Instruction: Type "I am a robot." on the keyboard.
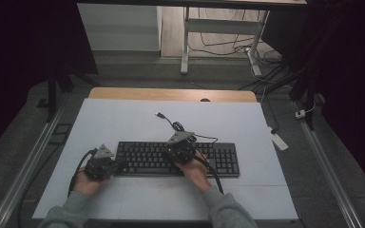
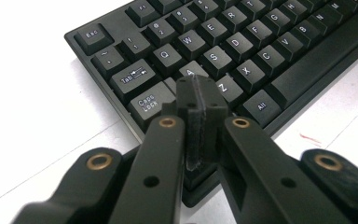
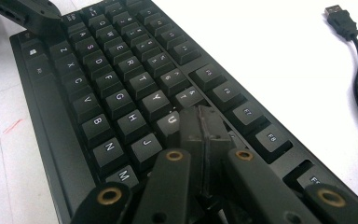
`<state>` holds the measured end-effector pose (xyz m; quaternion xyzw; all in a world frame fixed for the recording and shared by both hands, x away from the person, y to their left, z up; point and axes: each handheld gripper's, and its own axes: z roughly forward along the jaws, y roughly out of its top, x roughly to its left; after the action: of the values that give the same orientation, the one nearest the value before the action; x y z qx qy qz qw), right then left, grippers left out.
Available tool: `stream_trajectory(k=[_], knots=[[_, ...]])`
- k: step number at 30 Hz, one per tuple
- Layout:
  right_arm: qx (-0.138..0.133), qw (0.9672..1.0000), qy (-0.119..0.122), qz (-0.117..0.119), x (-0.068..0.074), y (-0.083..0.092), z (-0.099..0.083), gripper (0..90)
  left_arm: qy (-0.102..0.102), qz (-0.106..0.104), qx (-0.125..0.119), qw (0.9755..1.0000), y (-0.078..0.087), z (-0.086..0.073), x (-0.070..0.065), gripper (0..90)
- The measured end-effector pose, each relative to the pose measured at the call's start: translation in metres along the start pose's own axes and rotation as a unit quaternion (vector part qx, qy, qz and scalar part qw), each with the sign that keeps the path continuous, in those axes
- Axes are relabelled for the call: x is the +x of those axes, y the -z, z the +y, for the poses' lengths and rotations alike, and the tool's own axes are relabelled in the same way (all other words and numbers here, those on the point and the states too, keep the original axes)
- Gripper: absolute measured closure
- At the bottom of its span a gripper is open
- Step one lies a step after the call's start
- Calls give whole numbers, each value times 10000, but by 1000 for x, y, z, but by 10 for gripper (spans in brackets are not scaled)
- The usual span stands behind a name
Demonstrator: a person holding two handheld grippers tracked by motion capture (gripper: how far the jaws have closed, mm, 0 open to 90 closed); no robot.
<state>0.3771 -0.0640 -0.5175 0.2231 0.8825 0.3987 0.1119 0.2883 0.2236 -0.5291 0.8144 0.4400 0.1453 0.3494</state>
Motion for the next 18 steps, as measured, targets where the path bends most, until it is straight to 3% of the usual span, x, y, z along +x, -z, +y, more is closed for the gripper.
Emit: stream_trajectory(k=[13, 16, 18], knots=[[101, 9999, -20, 2, 0, -2, -1, 898, -14, 0, 56, 10000, -2, -1, 0, 890], [40, 10000, 45, -11, 1, 1, 0, 898, -15, 18, 30, 10000, -1, 0, 0, 890], [-155, 9999, 62, 18, 2, 6, 2, 898, -13, 6, -51, 10000, 1, 0, 0, 890]])
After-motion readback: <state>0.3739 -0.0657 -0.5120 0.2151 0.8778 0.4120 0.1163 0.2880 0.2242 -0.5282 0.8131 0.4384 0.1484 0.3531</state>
